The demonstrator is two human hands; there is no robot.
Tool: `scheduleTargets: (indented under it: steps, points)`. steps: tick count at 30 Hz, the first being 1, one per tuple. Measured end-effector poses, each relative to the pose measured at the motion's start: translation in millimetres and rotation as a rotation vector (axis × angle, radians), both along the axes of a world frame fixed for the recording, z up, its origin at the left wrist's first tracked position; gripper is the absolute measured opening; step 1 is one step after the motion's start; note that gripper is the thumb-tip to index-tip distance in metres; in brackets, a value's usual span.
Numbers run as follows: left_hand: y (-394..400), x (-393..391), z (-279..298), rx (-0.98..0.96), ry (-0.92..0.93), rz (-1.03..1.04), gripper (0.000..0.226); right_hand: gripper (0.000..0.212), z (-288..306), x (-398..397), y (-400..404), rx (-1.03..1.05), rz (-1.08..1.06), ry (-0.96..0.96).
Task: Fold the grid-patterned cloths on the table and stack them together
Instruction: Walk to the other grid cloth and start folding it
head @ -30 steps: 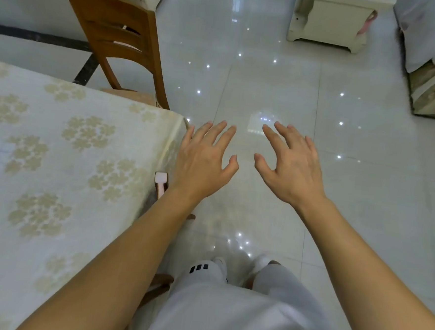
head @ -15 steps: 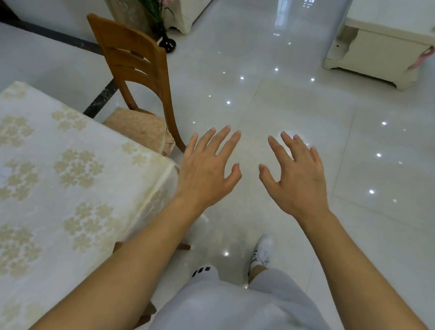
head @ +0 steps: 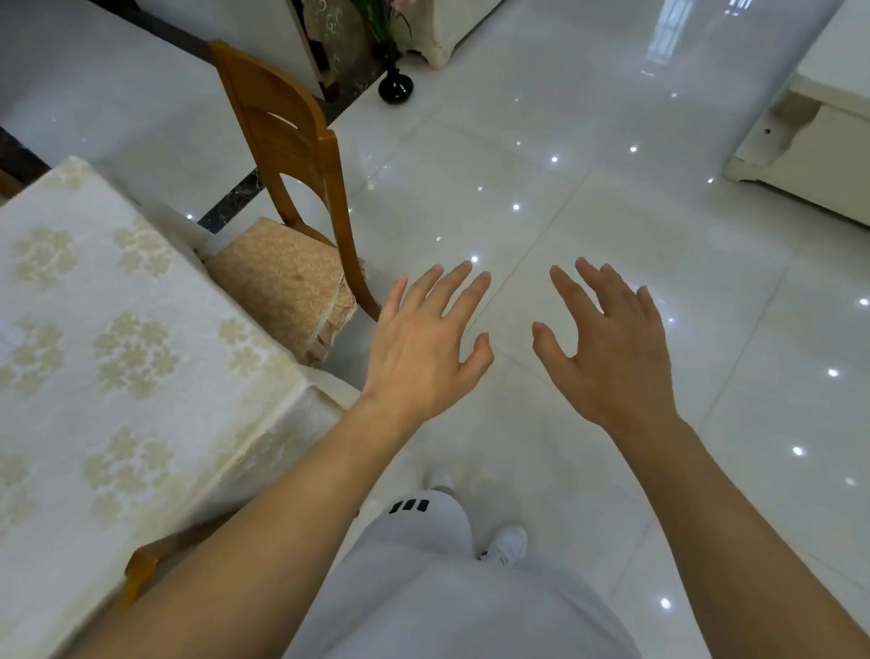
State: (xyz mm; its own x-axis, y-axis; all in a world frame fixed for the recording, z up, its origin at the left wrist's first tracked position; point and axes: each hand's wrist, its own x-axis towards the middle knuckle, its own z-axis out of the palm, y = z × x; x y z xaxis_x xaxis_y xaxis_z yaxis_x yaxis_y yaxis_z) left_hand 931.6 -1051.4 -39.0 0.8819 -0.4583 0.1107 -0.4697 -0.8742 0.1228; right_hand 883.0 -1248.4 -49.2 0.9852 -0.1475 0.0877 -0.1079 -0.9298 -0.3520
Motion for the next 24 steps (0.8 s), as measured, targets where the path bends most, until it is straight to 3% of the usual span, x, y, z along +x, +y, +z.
scheduleTargets:
  steps: [10, 24]
  points:
    - [-19.2, 105.1, -6.4, -0.012, 0.017, 0.054, 0.062, 0.069, -8.1, 113.1, -22.9, 0.007, 0.088, 0.003]
    - [-14.3, 343.4, -6.0, -0.08, 0.064, 0.159, 0.063, 0.066, -1.3, 370.2, -14.5, -0.001, 0.194, -0.017]
